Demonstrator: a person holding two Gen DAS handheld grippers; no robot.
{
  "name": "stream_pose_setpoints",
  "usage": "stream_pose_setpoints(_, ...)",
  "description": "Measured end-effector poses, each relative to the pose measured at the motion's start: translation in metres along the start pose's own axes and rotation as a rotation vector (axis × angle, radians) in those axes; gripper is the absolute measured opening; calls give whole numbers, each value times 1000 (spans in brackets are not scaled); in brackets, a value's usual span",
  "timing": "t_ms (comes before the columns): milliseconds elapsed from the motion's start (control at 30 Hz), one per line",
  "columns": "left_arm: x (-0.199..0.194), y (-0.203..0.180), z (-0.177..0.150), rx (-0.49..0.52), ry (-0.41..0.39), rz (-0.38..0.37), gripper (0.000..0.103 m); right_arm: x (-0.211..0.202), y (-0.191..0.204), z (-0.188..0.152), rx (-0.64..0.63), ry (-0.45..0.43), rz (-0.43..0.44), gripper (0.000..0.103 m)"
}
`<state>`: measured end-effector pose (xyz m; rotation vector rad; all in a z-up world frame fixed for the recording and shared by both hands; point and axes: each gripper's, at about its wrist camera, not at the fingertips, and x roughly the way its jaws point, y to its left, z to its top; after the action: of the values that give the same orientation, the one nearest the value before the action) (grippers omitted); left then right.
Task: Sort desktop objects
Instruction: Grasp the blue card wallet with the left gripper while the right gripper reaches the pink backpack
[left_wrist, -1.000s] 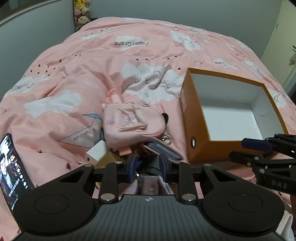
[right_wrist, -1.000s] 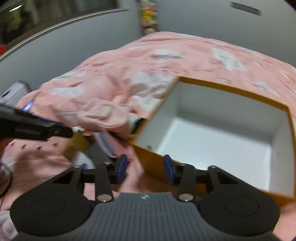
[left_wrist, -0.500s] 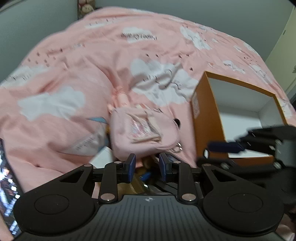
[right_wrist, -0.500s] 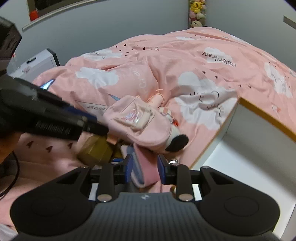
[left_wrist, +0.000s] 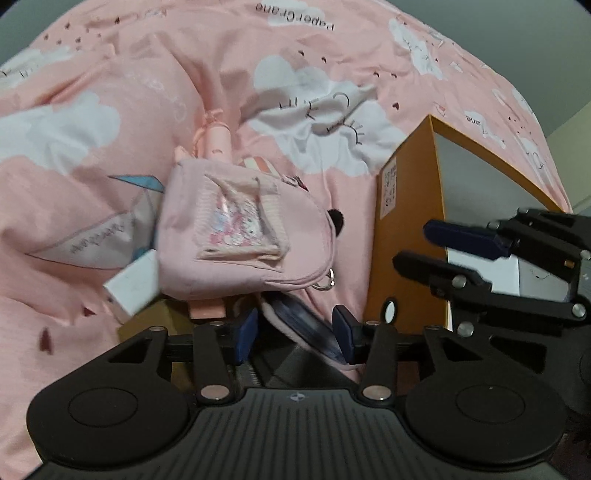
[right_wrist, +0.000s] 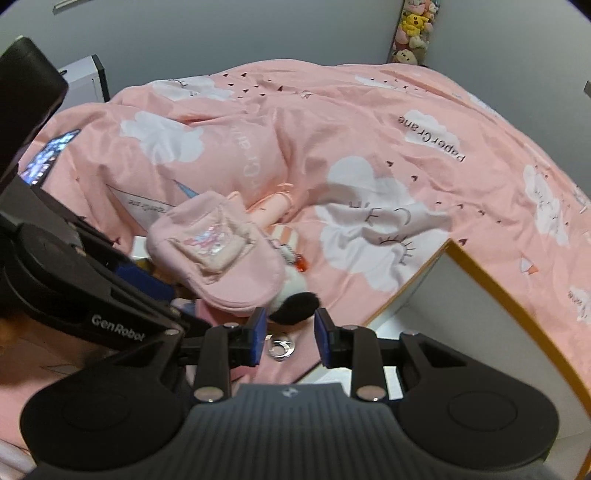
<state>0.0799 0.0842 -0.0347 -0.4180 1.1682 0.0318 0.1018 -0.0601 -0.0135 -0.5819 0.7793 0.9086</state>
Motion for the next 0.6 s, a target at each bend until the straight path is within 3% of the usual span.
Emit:
stream_pose_setpoints(133, 13, -6, 2, -17, 25, 5, 51, 1, -10, -1, 15, -5, -8, 31)
stream_pose_setpoints(267, 18, -8, 4, -23, 9, 22, 40, 3, -14, -2, 30, -11, 20, 31)
stream_pose_setpoints(400, 9, -7, 4, -1, -24, 11, 31, 11, -21, 3, 95, -4, 83, 31)
stream_pose_setpoints(600, -19, 2, 5, 2, -96, -18, 25, 26, -27, 19, 210, 8, 167, 32)
